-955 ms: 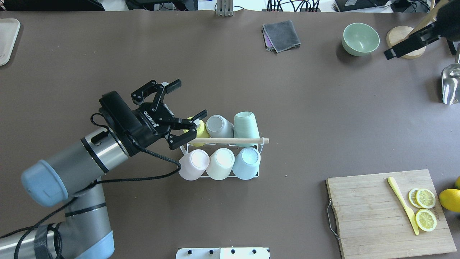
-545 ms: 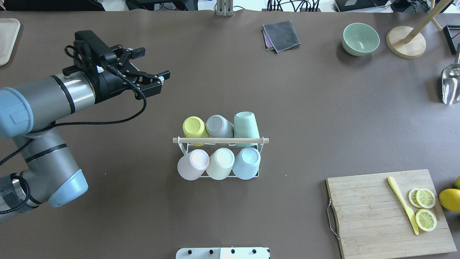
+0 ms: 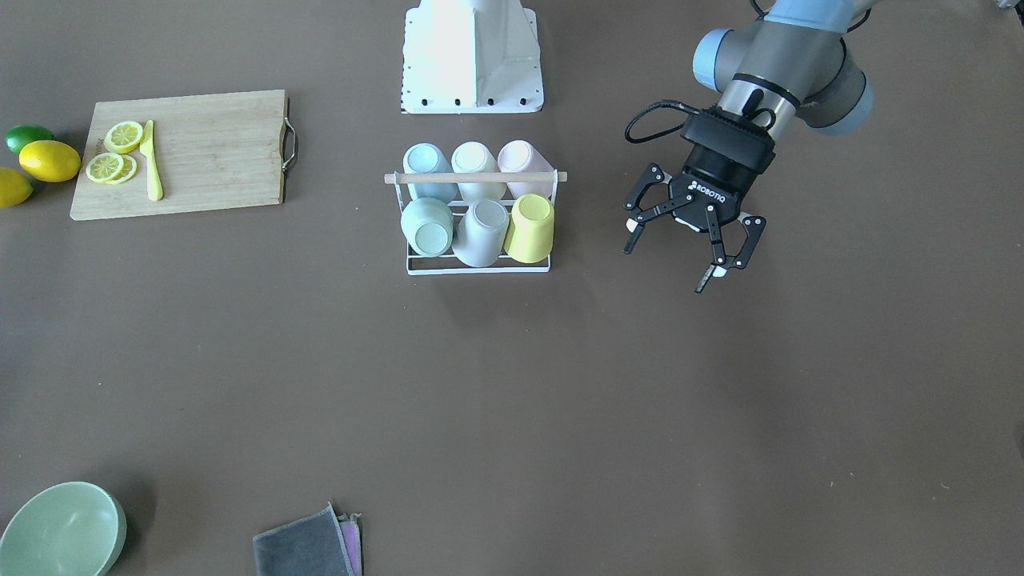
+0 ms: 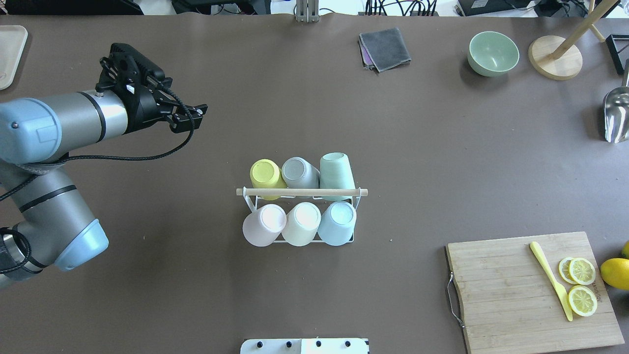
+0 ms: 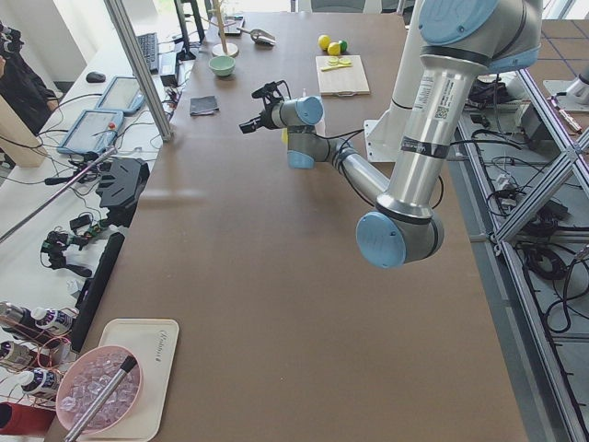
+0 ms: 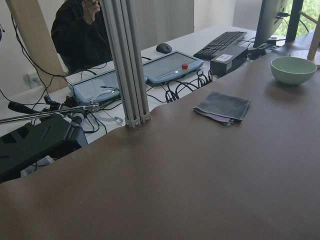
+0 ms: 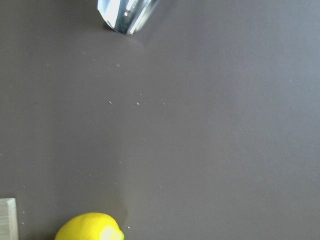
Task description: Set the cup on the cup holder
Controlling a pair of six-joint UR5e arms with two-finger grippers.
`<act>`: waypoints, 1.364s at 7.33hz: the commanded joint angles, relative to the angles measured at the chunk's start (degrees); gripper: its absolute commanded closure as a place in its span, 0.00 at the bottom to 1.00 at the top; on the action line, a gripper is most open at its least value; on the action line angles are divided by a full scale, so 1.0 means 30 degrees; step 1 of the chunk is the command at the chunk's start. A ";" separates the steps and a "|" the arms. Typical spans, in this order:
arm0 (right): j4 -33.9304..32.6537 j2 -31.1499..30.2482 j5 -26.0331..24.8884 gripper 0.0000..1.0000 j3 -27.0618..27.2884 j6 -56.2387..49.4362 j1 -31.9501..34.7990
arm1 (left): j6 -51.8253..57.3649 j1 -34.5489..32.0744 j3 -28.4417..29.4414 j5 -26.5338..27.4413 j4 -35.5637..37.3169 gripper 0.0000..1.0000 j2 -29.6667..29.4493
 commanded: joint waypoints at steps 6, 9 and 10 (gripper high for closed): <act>0.0242 0.5000 -0.0653 0.00 -0.3799 0.1414 -0.2107 | 0.1527 -0.3214 -0.0372 -0.7871 0.9992 0.02 0.1396; 0.0244 0.5093 -0.0565 0.00 -0.3273 0.2727 -0.2608 | 0.3959 -0.6963 -0.0260 -1.0598 1.6432 0.02 0.1986; 0.0186 0.5064 -0.0594 0.00 -0.2922 0.3313 -0.2785 | 0.4085 -0.7725 0.0205 -1.0600 1.7267 0.02 0.2102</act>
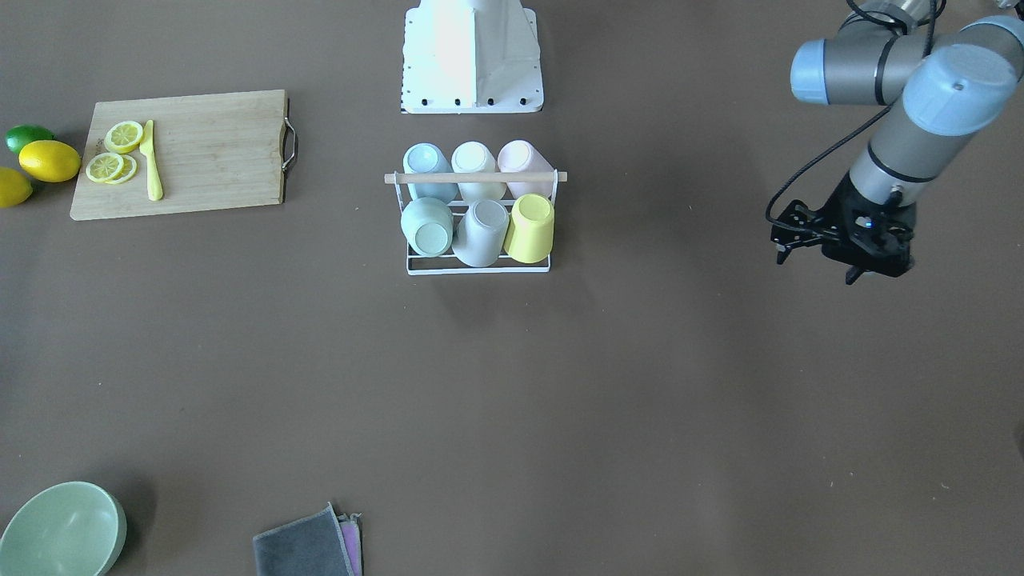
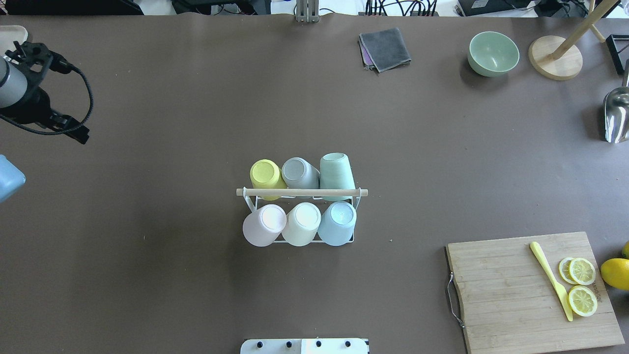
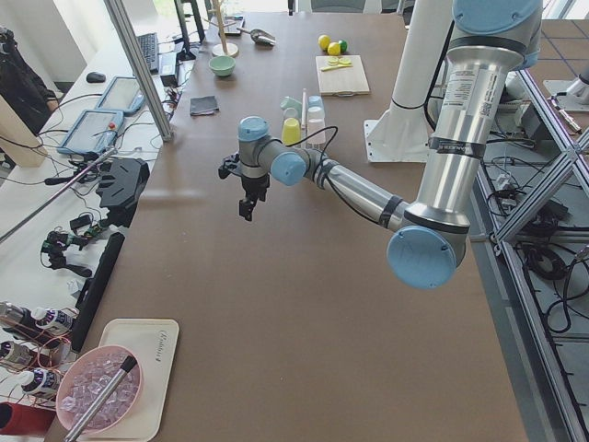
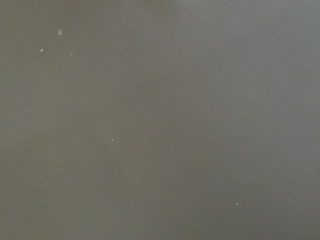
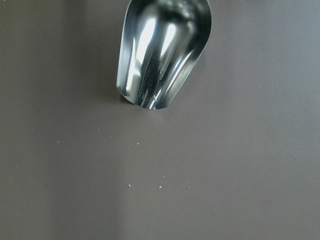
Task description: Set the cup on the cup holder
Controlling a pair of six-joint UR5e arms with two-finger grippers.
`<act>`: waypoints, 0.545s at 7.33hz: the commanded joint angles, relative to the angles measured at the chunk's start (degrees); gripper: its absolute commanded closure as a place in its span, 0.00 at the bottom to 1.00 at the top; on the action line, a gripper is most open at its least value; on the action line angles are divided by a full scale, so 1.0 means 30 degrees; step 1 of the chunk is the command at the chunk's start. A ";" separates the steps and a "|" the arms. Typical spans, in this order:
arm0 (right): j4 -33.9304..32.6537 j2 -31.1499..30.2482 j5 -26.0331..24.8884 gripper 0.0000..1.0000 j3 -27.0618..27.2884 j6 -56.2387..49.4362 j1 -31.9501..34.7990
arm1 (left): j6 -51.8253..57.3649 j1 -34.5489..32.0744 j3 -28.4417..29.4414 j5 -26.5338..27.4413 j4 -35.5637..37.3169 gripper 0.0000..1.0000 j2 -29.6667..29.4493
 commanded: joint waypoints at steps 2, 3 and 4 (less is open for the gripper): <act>0.0044 -0.0057 -0.0468 0.00 0.0418 0.0463 -0.0323 | 0.0642 -0.2240 0.0379 -0.0412 0.2206 0.02 0.1392; 0.0074 -0.0115 -0.0442 0.00 0.0359 0.0460 -0.0323 | 0.0961 -0.3232 0.0437 -0.0528 0.2235 0.02 0.2180; 0.0074 -0.0174 -0.0442 0.00 0.0417 0.0489 -0.0323 | 0.1805 -0.5012 0.0496 -0.1660 0.1917 0.02 0.3406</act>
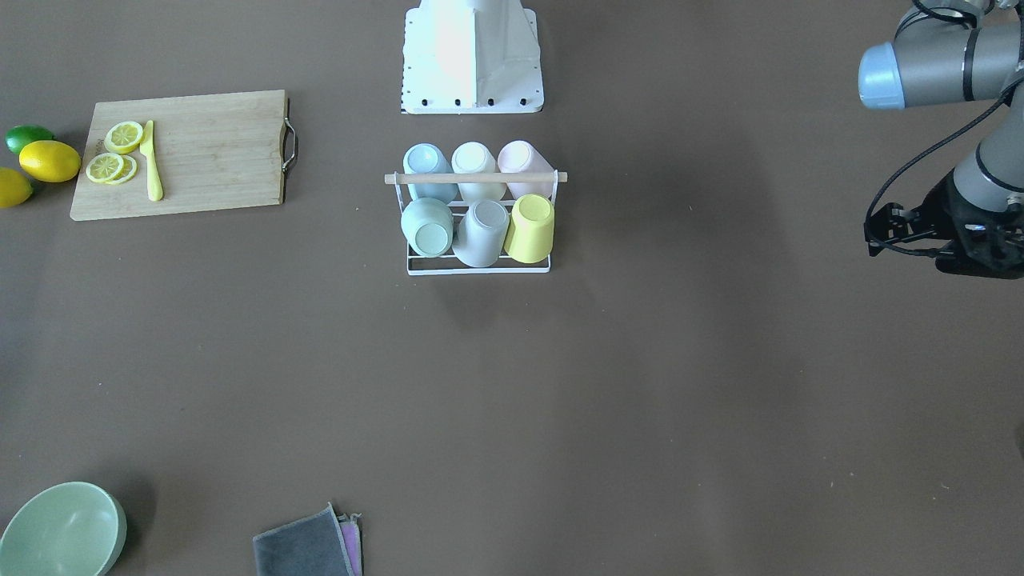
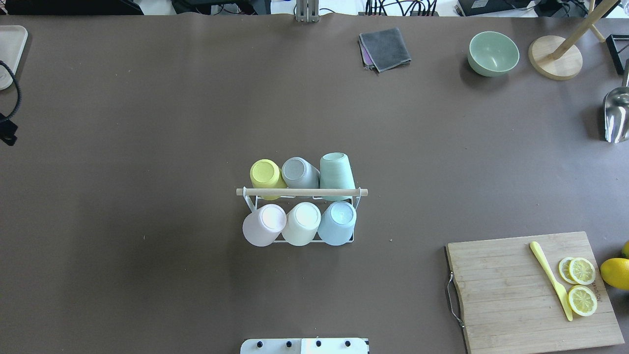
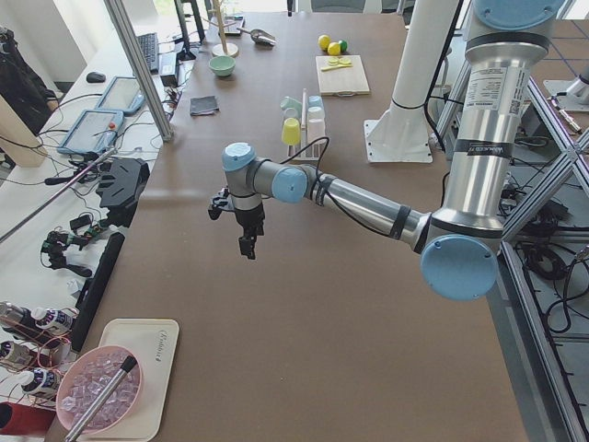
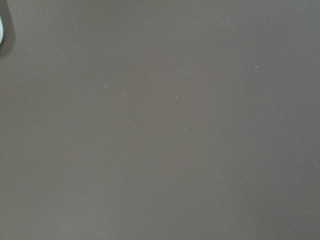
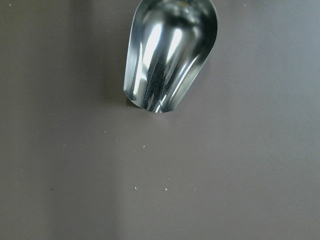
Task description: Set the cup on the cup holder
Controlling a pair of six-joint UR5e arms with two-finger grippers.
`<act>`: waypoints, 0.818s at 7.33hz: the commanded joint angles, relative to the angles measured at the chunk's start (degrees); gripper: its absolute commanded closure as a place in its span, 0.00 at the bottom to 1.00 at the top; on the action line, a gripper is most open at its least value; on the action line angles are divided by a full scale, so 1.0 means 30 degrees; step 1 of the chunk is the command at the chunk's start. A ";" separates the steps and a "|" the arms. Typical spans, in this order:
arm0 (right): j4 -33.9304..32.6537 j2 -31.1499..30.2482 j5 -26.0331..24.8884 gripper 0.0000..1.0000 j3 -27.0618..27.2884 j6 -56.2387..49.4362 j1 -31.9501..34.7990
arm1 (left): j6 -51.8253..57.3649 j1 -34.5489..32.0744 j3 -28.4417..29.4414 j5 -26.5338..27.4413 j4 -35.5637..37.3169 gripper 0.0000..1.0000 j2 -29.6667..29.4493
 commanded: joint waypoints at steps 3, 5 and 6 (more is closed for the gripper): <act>0.0020 -0.0104 -0.0009 0.00 0.0114 -0.0033 -0.0013 | 0.3082 -0.4236 0.0340 -0.1966 0.0072 0.02 0.1416; 0.0020 -0.0104 -0.0038 0.00 0.0464 -0.0004 -0.0013 | 0.3169 -0.4945 0.0370 -0.2173 -0.0189 0.02 0.2203; 0.0020 -0.0133 0.0020 0.00 0.0523 -0.0004 -0.0013 | 0.3518 -0.4975 0.0602 -0.2086 -0.0191 0.02 0.2236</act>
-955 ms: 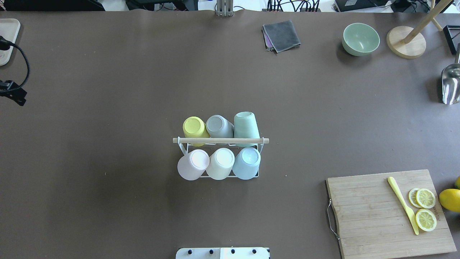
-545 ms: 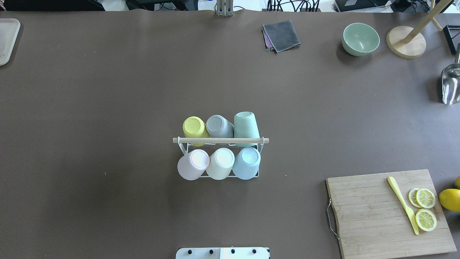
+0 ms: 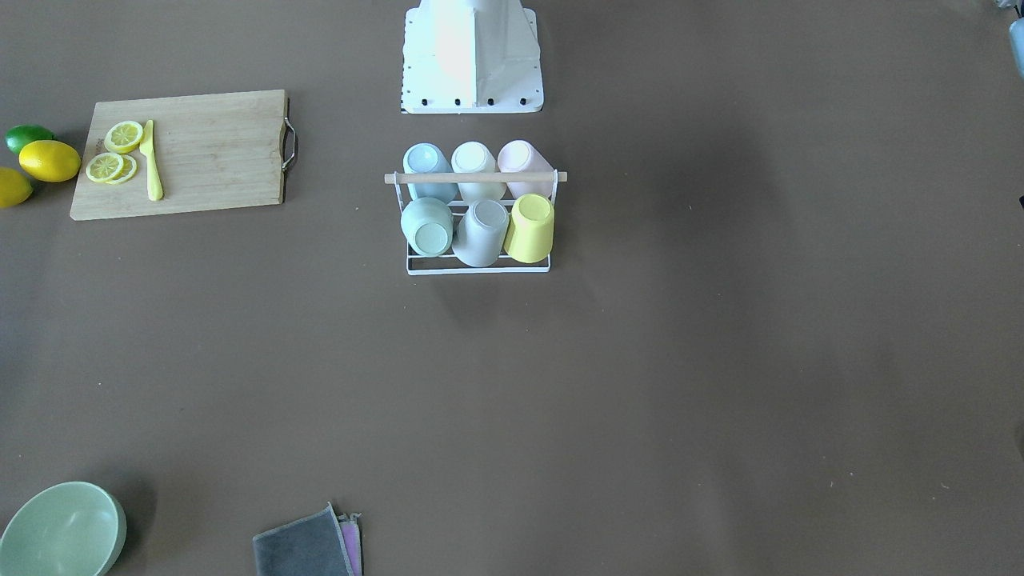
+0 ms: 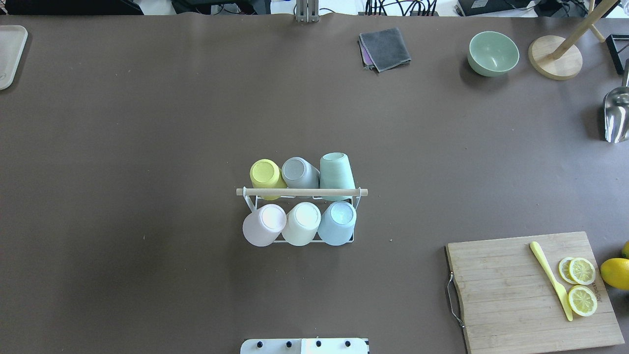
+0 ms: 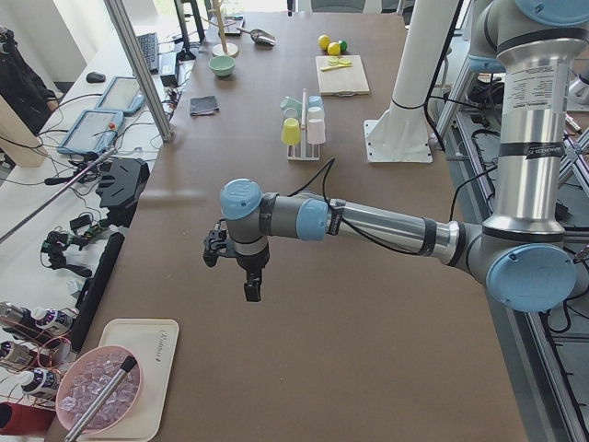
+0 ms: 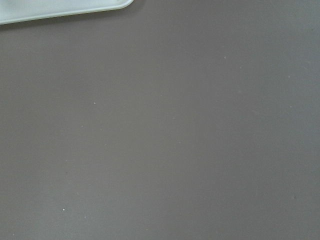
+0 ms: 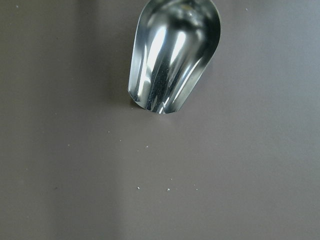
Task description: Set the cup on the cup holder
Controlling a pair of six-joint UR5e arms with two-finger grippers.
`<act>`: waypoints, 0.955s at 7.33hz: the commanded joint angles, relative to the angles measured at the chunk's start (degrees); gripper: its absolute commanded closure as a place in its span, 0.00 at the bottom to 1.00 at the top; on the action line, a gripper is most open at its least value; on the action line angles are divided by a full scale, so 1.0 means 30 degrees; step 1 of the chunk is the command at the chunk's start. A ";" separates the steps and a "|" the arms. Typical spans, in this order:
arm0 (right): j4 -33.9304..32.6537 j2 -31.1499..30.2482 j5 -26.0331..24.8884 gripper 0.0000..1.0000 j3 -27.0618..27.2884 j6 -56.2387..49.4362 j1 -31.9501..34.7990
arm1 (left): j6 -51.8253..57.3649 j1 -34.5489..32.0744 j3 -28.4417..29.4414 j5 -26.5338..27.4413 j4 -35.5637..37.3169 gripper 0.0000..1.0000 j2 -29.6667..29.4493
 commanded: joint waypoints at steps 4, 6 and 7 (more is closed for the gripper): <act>0.0000 -0.0052 0.0038 0.00 0.0133 0.0004 0.0000 | 0.2355 -0.1844 0.0484 -0.0100 -0.0077 0.02 0.1038; 0.0000 -0.0052 0.0008 0.00 0.0133 0.0004 0.0000 | 0.4521 -0.2026 0.0571 -0.0130 -0.0077 0.02 0.1072; 0.0000 -0.0052 0.0037 0.00 0.0133 0.0004 0.0000 | 0.4558 -0.2084 0.0571 -0.0159 -0.0048 0.02 0.1305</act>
